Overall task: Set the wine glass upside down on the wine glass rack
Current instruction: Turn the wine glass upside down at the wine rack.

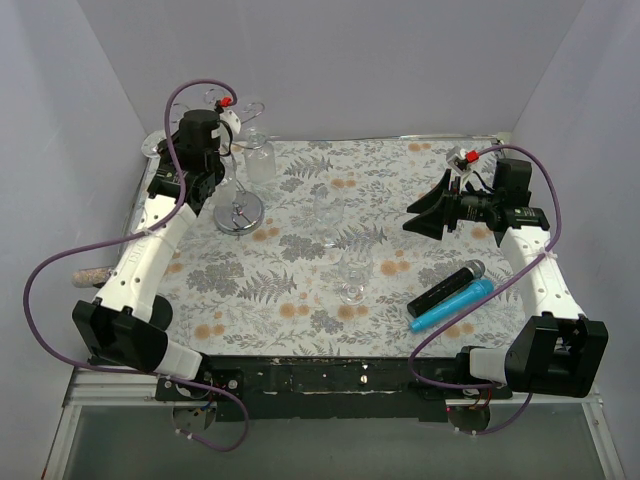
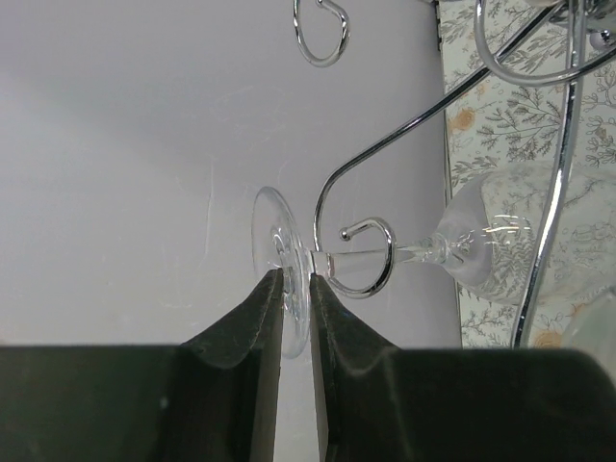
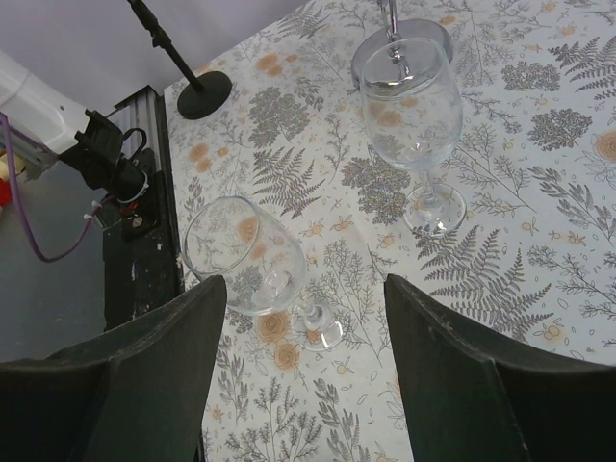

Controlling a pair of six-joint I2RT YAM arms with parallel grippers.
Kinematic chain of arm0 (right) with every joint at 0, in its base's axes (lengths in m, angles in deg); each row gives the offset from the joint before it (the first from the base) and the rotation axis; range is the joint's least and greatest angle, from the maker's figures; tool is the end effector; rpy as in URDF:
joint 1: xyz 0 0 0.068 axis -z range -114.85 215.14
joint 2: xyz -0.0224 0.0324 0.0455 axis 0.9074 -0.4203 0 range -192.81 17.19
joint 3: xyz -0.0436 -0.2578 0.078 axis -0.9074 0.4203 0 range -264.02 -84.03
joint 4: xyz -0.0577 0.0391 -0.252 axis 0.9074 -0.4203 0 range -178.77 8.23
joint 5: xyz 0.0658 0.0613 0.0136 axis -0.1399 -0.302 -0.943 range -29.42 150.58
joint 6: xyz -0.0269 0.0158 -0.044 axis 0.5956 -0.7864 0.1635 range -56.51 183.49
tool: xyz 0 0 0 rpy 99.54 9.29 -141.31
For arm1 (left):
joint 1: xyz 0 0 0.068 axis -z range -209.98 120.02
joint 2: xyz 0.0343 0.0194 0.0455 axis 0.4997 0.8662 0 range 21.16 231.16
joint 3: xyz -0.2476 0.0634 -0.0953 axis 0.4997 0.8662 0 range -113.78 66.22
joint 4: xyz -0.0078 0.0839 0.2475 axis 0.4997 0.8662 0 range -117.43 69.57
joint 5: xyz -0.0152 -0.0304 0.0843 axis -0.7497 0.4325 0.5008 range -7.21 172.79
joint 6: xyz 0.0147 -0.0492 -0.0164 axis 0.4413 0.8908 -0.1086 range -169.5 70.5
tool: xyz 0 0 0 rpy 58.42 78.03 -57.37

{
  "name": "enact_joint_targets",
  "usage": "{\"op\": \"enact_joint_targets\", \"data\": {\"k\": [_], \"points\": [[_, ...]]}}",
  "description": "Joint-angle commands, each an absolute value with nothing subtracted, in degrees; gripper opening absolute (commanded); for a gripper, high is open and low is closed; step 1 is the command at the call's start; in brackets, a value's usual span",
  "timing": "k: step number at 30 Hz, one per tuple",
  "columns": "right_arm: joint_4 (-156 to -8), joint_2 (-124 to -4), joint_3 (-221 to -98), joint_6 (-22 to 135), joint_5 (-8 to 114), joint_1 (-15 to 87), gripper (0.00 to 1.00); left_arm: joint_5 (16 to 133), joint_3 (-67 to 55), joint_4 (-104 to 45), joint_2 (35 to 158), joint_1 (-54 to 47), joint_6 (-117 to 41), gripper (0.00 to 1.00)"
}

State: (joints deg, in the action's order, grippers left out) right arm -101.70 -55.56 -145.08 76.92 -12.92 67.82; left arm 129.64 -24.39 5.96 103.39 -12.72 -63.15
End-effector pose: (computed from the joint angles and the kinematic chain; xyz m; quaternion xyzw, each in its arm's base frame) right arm 0.2667 0.0218 0.3307 -0.3560 0.6691 0.4624 0.4601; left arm 0.3009 -0.0663 0.4284 0.0003 0.8029 0.3196 0.5032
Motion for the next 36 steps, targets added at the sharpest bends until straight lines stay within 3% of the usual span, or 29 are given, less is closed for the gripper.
{"op": "enact_joint_targets", "data": {"k": [1, 16, 36], "points": [[-100.05, -54.36, -144.93, 76.32, -14.22, 68.4, 0.74, 129.99, -25.01, 4.47, 101.22, -13.11, -62.51, 0.0], [-99.44, -54.62, -144.58, 75.88, -14.04, 68.48, 0.74, 124.45, -21.24, 8.26, 96.3, -13.11, -60.23, 0.01], [-99.0, -54.88, -144.41, 75.88, -13.52, 68.57, 0.74, 124.27, -21.59, 7.46, 99.73, -12.31, -59.0, 0.23]]}}
